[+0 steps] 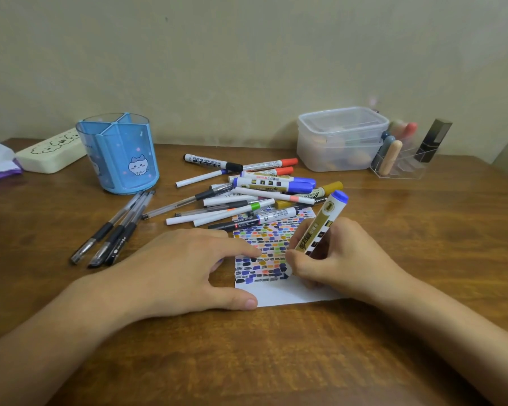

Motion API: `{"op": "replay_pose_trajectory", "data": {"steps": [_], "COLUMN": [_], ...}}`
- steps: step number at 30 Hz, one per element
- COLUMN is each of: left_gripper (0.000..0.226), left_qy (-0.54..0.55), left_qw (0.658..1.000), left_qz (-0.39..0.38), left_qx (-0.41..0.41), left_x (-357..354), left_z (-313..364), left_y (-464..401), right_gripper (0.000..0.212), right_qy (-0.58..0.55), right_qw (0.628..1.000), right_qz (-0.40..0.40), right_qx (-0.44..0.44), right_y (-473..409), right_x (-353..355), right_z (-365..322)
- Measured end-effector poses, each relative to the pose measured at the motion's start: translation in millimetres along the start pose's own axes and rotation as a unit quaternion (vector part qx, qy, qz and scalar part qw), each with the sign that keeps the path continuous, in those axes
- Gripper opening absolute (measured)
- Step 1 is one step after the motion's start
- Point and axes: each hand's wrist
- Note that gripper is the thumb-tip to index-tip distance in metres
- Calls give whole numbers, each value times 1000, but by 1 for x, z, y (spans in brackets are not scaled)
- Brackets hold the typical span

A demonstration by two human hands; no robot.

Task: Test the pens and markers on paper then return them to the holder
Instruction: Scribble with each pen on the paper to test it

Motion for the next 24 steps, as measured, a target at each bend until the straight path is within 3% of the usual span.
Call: {"op": "replay_pose_trajectory", "data": {"steps": [4,24], "left_gripper": [72,74], "left_qy": [-1,8], "left_qw": [1000,1000], "left_qz": [-4,5], "left_qx": [0,-8], "left_x": [1,-1], "left_z": [0,-2], "left_y": [0,-1], "right_gripper": [12,17], "right_qy": [-22,1], "right_qw": [1000,1000], "right_qz": [2,16], "right_qx": [-14,13], "right_y": [0,0], "right_x": [2,-1], "right_z": [1,4]}}
Point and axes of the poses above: each hand's wrist, its own y-axis away from the middle knuckle, its own x-axis out of the back of the hand, z = x × y, and after that the axes turned 1 degree about y, right-handed
